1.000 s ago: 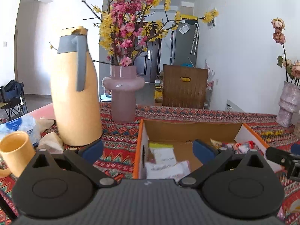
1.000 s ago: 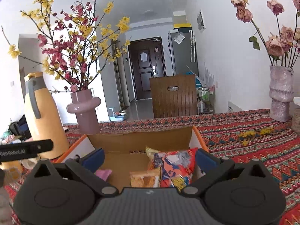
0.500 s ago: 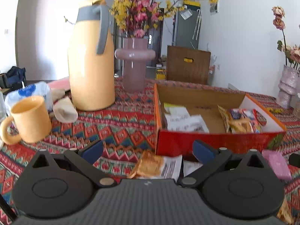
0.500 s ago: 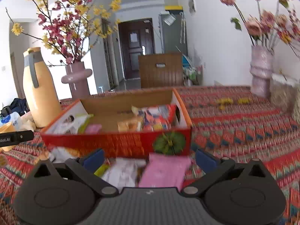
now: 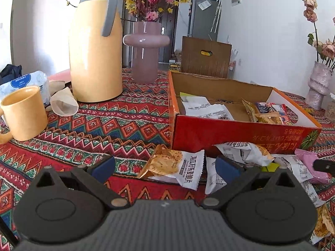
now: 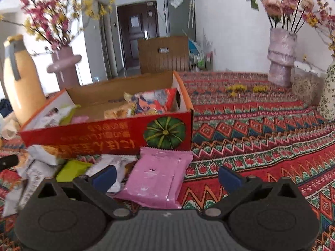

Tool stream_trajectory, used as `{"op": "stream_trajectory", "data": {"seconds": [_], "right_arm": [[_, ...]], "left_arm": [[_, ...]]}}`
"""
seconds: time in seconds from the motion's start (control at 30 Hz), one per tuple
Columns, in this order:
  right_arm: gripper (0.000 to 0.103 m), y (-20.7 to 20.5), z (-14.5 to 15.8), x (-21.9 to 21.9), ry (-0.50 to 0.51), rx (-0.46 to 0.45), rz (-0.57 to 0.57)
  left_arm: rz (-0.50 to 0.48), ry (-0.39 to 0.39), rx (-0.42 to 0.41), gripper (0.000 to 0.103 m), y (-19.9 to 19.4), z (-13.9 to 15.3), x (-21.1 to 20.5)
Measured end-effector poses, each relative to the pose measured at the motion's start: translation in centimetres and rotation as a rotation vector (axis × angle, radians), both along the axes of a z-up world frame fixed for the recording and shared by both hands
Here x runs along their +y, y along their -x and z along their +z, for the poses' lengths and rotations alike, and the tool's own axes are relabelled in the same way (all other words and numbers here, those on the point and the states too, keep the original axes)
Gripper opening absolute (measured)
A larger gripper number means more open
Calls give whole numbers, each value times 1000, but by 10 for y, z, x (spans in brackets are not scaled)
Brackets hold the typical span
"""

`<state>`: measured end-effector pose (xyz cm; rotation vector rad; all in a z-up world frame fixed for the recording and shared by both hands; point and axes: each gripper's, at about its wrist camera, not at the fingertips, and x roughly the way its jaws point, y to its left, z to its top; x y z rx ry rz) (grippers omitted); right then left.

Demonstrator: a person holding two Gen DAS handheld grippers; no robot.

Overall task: Organize snacks
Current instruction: 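Move both grippers back to the snack pile beside the box, then grasp the pink packet with the right gripper, then grasp a cookie packet with the left gripper while the right holds the pink packet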

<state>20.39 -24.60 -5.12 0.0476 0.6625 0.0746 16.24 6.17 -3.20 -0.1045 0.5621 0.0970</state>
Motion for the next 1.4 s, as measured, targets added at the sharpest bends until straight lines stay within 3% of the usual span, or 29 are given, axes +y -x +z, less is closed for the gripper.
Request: {"op": "stream_trajectory", "data": {"seconds": [0.27, 0.6, 0.63, 0.7, 0.73, 0.93, 1.17, 1.4], "right_arm": [[103, -30, -24, 7, 41, 122, -19], [103, -33, -27, 11, 67, 104, -4], [99, -32, -27, 11, 61, 99, 1], [78, -26, -24, 10, 53, 67, 15], [60, -23, -23, 10, 41, 52, 28], [60, -7, -16, 6, 2, -45, 16], [60, -2, -11, -4, -49, -92, -6], [60, 0, -10, -8, -75, -107, -7]], "left_arm": [[-4, 3, 9, 103, -2, -1, 0], [-2, 5, 21, 103, -3, -2, 0], [-2, 4, 21, 103, -4, -2, 0], [-3, 5, 21, 103, -3, -2, 0], [-2, 5, 23, 103, -4, -2, 0], [-21, -3, 68, 103, -6, 2, -1], [-51, -114, 144, 103, -29, 10, -7], [-79, -86, 259, 103, -60, -1, -4]]}}
